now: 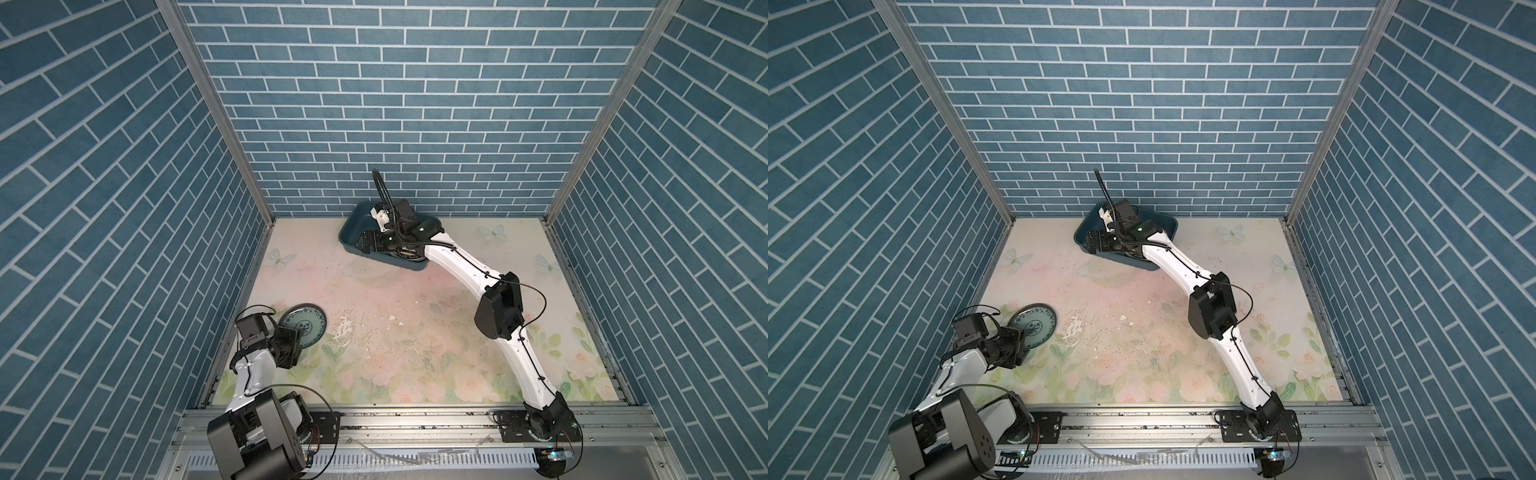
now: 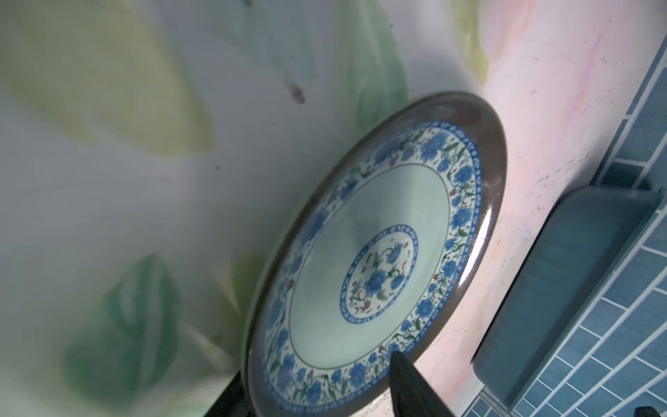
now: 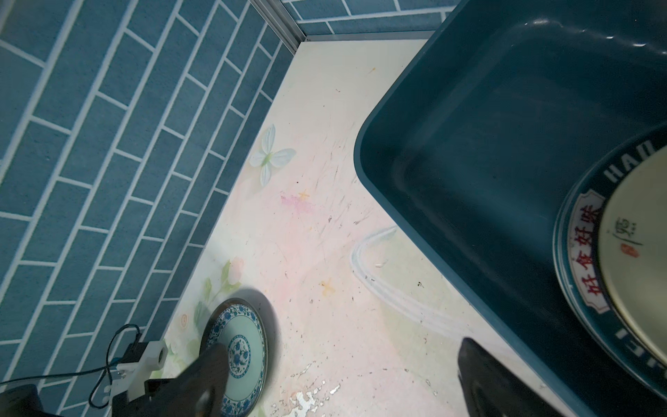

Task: Place the plates into the plastic bin on the countertop
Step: Move the plate to the middle-left of the table.

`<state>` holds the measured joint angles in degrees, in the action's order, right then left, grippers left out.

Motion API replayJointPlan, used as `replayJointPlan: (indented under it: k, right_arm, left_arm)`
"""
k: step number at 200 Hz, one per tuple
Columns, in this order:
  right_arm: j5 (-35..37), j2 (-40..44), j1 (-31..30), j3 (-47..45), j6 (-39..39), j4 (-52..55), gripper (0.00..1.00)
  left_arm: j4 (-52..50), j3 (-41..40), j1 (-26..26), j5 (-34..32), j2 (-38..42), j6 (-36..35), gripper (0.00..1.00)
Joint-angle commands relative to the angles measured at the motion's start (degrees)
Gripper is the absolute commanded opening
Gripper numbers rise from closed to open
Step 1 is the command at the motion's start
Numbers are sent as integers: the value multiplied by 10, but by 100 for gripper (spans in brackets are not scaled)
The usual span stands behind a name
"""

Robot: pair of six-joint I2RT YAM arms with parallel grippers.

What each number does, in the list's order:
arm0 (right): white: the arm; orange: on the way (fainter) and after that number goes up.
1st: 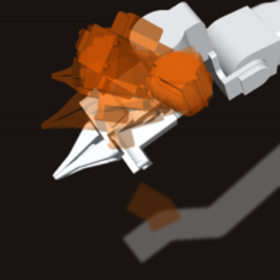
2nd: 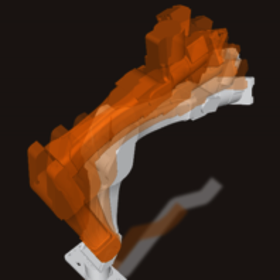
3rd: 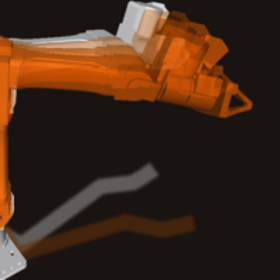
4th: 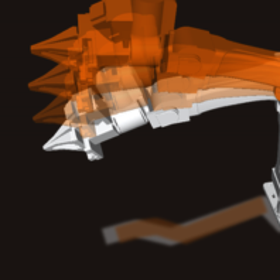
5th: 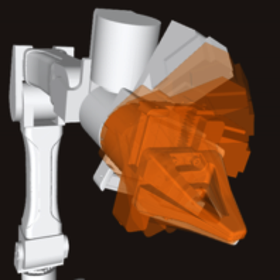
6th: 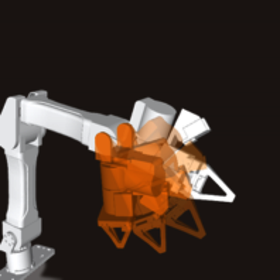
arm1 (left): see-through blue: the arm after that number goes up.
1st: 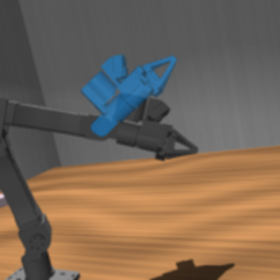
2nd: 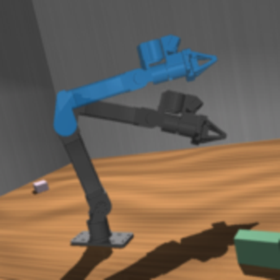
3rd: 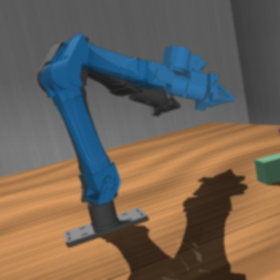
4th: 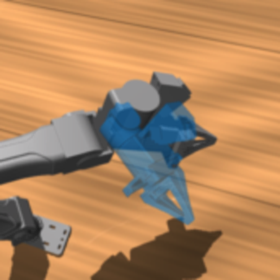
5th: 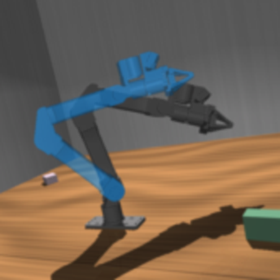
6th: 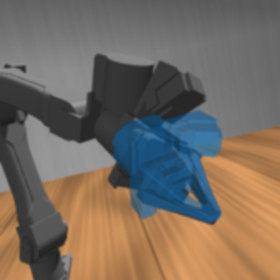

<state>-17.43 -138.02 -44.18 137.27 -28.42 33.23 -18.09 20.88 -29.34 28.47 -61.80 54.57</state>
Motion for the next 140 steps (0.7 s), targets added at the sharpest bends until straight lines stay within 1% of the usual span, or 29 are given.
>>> replayJointPlan:
  k: [1,42,66,85,112,140]
  right_arm:
    - [15,14,6,16,21,21,98]
    - [28,17,11,12,22,17,99]
    - [32,20,12,7,21,8,99]
    - [34,20,14,7,19,4,98]
    - [36,20,14,7,16,0,98]
    - [43,22,15,7,14,-3,99]
  left_arm:
    - [14,-19,-2,-35,-40,-6,52]
    - [19,-13,-2,-33,-69,-13,22]
    - [21,-9,-2,-31,-78,-15,10]
    - [15,0,-2,-28,-79,-20,5]
    - [-21,33,-2,-30,-63,-36,0]
    - [-65,81,-2,-28,-28,-41,0]
